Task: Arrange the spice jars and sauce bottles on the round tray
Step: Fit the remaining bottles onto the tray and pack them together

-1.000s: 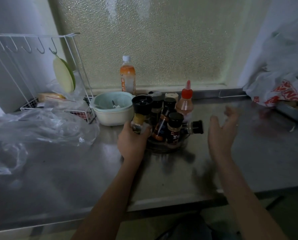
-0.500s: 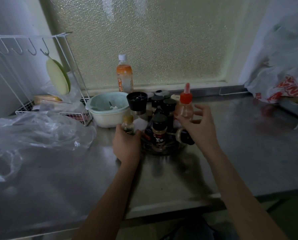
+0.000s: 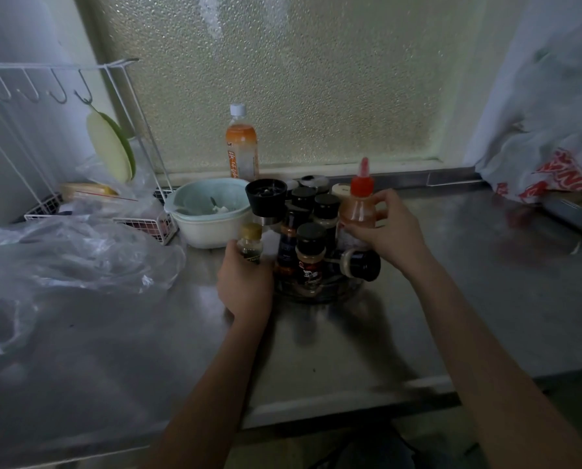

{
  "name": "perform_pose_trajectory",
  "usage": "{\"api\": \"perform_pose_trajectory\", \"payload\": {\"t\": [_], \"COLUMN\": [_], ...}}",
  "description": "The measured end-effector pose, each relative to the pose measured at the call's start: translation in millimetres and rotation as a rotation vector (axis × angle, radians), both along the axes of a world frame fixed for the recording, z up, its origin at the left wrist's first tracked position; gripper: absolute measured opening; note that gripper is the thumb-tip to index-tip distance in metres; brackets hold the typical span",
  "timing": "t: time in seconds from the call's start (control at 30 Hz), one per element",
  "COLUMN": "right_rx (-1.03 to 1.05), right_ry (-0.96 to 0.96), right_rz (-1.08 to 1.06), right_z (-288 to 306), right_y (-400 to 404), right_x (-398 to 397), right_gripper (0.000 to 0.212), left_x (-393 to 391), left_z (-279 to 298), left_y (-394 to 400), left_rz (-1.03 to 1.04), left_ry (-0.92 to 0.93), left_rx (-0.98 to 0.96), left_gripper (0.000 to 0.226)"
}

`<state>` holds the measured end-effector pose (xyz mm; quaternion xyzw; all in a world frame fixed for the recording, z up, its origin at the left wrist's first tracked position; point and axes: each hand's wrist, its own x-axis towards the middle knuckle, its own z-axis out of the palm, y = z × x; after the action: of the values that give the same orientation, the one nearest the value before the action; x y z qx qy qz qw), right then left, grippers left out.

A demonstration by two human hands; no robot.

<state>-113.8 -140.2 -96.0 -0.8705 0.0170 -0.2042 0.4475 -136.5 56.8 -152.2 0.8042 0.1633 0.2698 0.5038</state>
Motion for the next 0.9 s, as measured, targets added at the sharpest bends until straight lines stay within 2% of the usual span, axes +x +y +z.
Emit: {"api": "perform_pose_trajectory", "payload": {"t": [0.13, 0.2, 0.27, 0.4, 0.53, 0.7, 0.9], "right_rx": [-0.009, -0.006, -0.026, -0.087, -0.125, -0.047, -0.024], "right_ry": [0.067, 0.053, 0.029, 0.155, -0.055, -0.281, -0.258], "right_rz": [0.019, -0.040, -0.093, 0.053, 0.038, 0.004, -0.029], "right_z": [2, 2, -4, -26, -28, -7, -4], "right_y": [0, -3, -2, 15, 24, 30, 20], "right_x": [-5, -16, -38, -65, -56, -57, -57], "right_gripper": [0.066, 0.080, 0.083, 0.064, 0.042, 0.034, 0.038], "left_x": [0, -1, 0, 1, -10, -11, -8], "left_z": [1, 1, -1, -3, 0, -1, 1], "left_y": [0, 0, 1, -2, -3, -3, -3], "left_rz": [0.005, 0.006, 0.003, 0.015, -0.062, -0.172, -0.130], "left_ry": [0.007, 0.010, 0.003, -0.045, -0.079, -0.038, 0.027], "left_rx": [-0.003, 0.016, 0.035, 0.140, 0.218, 0.354, 0.339], "left_gripper": [0.021, 0.022, 0.020, 0.017, 0.020, 0.023, 0.022]}}
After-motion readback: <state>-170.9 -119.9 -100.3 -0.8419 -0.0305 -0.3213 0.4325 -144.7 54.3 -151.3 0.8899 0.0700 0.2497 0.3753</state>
